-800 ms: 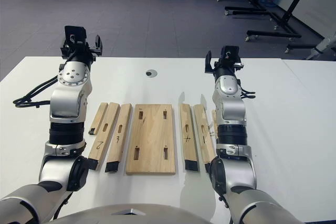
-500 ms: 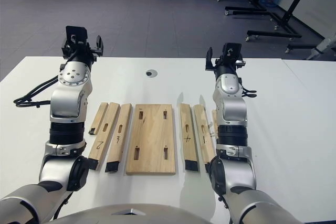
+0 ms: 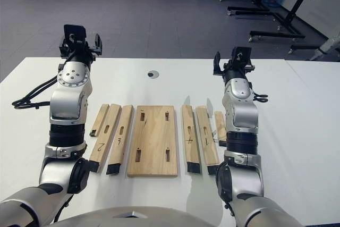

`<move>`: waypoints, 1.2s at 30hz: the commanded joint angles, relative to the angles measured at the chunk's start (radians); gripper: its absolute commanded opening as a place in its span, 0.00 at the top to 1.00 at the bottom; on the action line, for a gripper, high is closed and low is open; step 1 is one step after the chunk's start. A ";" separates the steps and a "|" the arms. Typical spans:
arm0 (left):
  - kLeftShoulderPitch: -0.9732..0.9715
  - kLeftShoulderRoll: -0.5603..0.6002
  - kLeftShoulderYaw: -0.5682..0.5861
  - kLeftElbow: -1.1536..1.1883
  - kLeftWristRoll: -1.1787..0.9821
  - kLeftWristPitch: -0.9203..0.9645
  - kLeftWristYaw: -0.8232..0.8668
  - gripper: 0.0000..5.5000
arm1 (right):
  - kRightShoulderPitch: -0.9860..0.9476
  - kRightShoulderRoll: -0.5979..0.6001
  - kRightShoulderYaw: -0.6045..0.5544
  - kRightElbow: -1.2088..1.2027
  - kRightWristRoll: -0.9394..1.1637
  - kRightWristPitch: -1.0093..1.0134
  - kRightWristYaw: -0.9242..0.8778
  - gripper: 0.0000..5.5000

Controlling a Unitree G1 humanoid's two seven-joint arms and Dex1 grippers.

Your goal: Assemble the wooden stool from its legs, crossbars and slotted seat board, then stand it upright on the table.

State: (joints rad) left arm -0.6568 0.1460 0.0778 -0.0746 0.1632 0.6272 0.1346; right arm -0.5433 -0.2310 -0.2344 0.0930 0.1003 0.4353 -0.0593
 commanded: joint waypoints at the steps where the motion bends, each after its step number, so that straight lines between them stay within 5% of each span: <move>1: 0.022 -0.002 0.014 -0.046 0.004 0.044 0.008 0.28 | -0.033 -0.003 0.013 -0.022 0.006 0.032 0.012 0.21; 18: 0.055 0.032 -0.006 -0.096 0.004 0.054 -0.047 0.28 | -0.022 -0.033 0.014 -0.103 0.029 0.140 0.053 0.21; 27: 0.293 0.044 0.073 -0.345 0.030 0.189 -0.041 0.28 | 0.326 -0.314 -0.076 -0.514 0.211 0.889 0.309 0.21; 36: 0.371 0.049 0.099 -0.411 0.032 0.224 -0.044 0.28 | 0.434 -0.128 -0.071 -0.565 0.178 0.944 0.217 0.21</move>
State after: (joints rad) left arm -0.3011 0.1856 0.1723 -0.4691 0.1846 0.8369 0.0904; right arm -0.1434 -0.3632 -0.3326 -0.4829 0.3106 1.4131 0.1850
